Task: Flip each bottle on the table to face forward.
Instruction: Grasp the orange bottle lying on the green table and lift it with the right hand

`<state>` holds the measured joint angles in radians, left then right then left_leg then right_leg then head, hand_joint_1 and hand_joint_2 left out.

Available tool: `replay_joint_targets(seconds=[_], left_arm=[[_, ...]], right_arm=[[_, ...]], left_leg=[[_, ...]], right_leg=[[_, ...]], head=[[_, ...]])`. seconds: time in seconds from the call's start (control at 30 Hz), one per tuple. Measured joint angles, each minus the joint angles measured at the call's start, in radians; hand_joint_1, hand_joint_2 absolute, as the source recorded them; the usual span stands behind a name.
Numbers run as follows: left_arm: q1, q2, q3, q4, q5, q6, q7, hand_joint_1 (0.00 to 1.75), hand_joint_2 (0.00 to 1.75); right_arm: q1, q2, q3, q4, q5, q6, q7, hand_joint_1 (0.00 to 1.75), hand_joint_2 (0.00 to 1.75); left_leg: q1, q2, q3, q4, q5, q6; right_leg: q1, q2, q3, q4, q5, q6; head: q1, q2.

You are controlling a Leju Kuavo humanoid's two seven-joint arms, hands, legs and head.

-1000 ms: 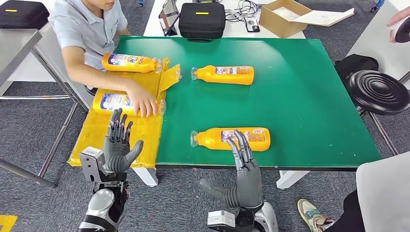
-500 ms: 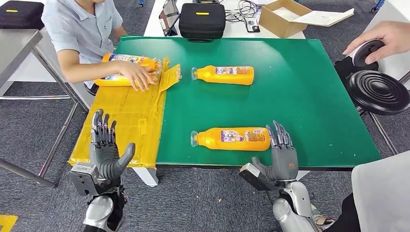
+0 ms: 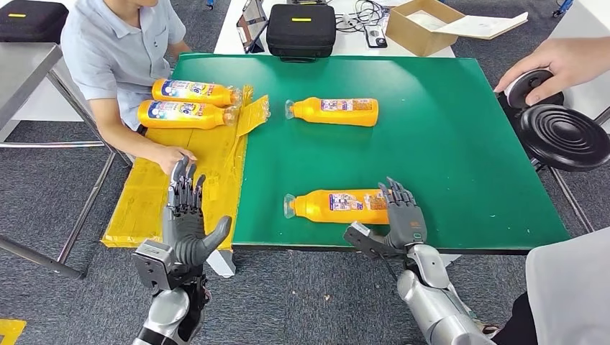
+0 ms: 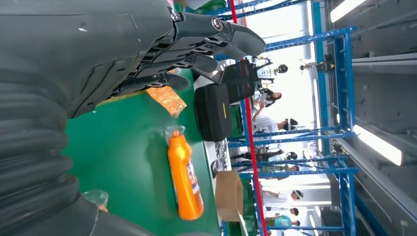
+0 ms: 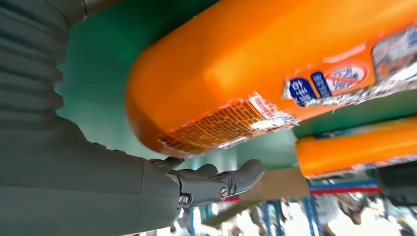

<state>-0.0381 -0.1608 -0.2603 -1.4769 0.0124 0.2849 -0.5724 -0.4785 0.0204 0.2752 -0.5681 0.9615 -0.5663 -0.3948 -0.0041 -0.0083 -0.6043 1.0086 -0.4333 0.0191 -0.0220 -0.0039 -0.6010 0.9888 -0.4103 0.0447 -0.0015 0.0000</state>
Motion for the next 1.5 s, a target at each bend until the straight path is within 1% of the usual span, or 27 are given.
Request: replay_joint_targets(seconds=[0.33, 0.5, 0.53, 0.57, 0.63, 0.67, 0.7, 0.87, 1.03, 1.2, 1.3, 1.37, 1.4, 1.43, 1.47, 1.5], left_arm=[[-0.036, -0.006, -0.038, 0.035, 0.002, -0.013, 0.011, 0.0, 1.75], [-0.051, -0.006, -0.045, 0.042, 0.019, -0.019, 0.031, 0.0, 1.75], [-0.054, -0.006, -0.046, 0.043, 0.02, -0.021, 0.034, 0.0, 1.75], [-0.056, -0.006, -0.046, 0.043, 0.02, -0.023, 0.035, 0.0, 1.75], [-0.06, -0.006, -0.047, 0.045, 0.02, -0.025, 0.037, 0.0, 1.75], [-0.061, -0.006, -0.047, 0.046, 0.02, -0.026, 0.037, 0.0, 1.75], [-0.062, -0.006, -0.047, 0.047, 0.021, -0.027, 0.038, 0.0, 1.75], [-0.068, -0.006, -0.047, 0.05, 0.026, -0.032, 0.041, 0.0, 1.75], [-0.071, -0.006, -0.047, 0.055, 0.032, -0.035, 0.043, 0.0, 1.75], [-0.076, -0.006, -0.047, 0.057, 0.032, -0.045, 0.052, 0.0, 1.75], [-0.078, -0.005, -0.046, 0.058, 0.032, -0.046, 0.054, 0.0, 1.75], [-0.08, -0.005, -0.046, 0.06, 0.033, -0.046, 0.055, 0.0, 1.75], [-0.081, -0.005, -0.046, 0.062, 0.035, -0.044, 0.058, 0.0, 1.75], [-0.083, -0.005, -0.046, 0.064, 0.042, -0.037, 0.066, 0.0, 1.75], [-0.084, -0.007, -0.043, 0.068, 0.056, -0.028, 0.081, 0.0, 1.75], [-0.085, -0.009, -0.038, 0.074, 0.078, -0.013, 0.104, 0.0, 1.75]], right_arm=[[-0.092, 0.022, 0.031, 0.102, 0.033, 0.092, 0.074, 0.0, 1.75], [-0.129, 0.031, 0.048, 0.13, 0.058, 0.168, 0.149, 0.0, 1.75], [-0.137, 0.032, 0.052, 0.136, 0.063, 0.185, 0.164, 0.1, 1.75], [-0.145, 0.032, 0.056, 0.141, 0.066, 0.2, 0.176, 0.45, 1.75], [-0.156, 0.032, 0.061, 0.151, 0.068, 0.223, 0.188, 1.3, 1.75], [-0.16, 0.032, 0.063, 0.154, 0.069, 0.232, 0.191, 1.63, 1.75], [-0.162, 0.032, 0.064, 0.157, 0.069, 0.243, 0.192, 1.7, 1.75], [-0.182, 0.025, 0.07, 0.17, 0.069, 0.325, 0.199, 1.71, 1.75], [-0.201, 0.019, 0.081, 0.18, 0.071, 0.368, 0.216, 1.64, 1.75], [-0.218, 0.012, 0.086, 0.187, 0.059, 0.468, 0.248, 1.65, 1.75], [-0.221, 0.009, 0.086, 0.188, 0.055, 0.477, 0.252, 1.68, 1.75], [-0.22, 0.007, 0.086, 0.189, 0.049, 0.477, 0.251, 1.61, 1.75], [-0.22, 0.006, 0.086, 0.189, 0.039, 0.473, 0.243, 1.62, 1.75], [-0.218, 0.007, 0.085, 0.188, 0.024, 0.46, 0.225, 1.64, 1.75], [-0.214, 0.007, 0.081, 0.188, 0.0, 0.436, 0.197, 1.71, 1.75], [-0.206, 0.009, 0.074, 0.186, -0.033, 0.4, 0.158, 1.75, 1.75]], left_leg=[[0.0, 0.0, 0.001, 0.0, 0.0, 0.0], [0.0, 0.001, 0.003, 0.0, 0.0, 0.0], [0.0, 0.001, 0.003, 0.0, 0.0, 0.0], [0.0, 0.002, 0.004, 0.0, 0.0, 0.0], [0.0, 0.002, 0.005, 0.0, 0.0, 0.0], [0.0, 0.002, 0.005, 0.0, 0.0, 0.0], [0.0, 0.002, 0.005, 0.0, 0.0, 0.0], [0.0, 0.004, 0.009, 0.0, 0.0, 0.0], [0.0, 0.003, 0.011, 0.0, 0.0, 0.0], [0.0, 0.003, 0.013, 0.0, 0.0, 0.0], [0.0, 0.003, 0.013, 0.0, 0.0, 0.0], [0.0, 0.003, 0.013, 0.0, 0.0, 0.0], [0.0, 0.003, 0.013, 0.0, 0.0, 0.0], [0.0, 0.003, 0.013, 0.0, 0.0, 0.0], [0.0, 0.003, 0.013, 0.0, 0.0, 0.0], [0.0, 0.003, 0.013, 0.0, 0.0, 0.0]], right_leg=[[0.0, 0.0, 0.001, 0.0, 0.0, 0.0], [0.0, 0.0, 0.002, 0.0, 0.0, 0.0], [0.0, 0.001, 0.002, 0.0, 0.0, 0.0], [0.0, 0.001, 0.003, 0.0, 0.0, 0.0], [0.0, 0.001, 0.004, 0.0, 0.0, 0.0], [0.0, 0.001, 0.004, 0.0, 0.0, 0.0], [0.0, 0.001, 0.004, 0.0, 0.0, 0.0], [0.0, 0.001, 0.007, 0.0, 0.0, 0.0], [0.0, 0.001, 0.009, -0.001, 0.0, 0.0], [0.0, 0.002, 0.01, -0.001, 0.0, 0.0], [0.0, 0.002, 0.011, -0.001, 0.0, 0.0], [0.0, 0.002, 0.011, -0.001, 0.0, 0.0], [0.0, 0.002, 0.011, -0.001, 0.0, 0.0], [0.0, 0.002, 0.011, -0.001, 0.0, 0.0], [0.0, 0.002, 0.012, -0.001, 0.0, 0.0], [0.0, 0.002, 0.012, -0.001, 0.0, 0.0]], head=[[0.0, 0.0], [0.0, 0.0], [0.0, 0.0], [0.0, 0.0], [0.0, 0.0], [0.0, 0.0], [0.0, 0.0], [0.0, 0.0], [0.0, 0.0], [0.0, 0.0], [0.0, 0.0], [0.0, 0.0], [0.0, 0.0], [0.0, 0.0], [0.0, 0.0], [0.0, 0.0]])
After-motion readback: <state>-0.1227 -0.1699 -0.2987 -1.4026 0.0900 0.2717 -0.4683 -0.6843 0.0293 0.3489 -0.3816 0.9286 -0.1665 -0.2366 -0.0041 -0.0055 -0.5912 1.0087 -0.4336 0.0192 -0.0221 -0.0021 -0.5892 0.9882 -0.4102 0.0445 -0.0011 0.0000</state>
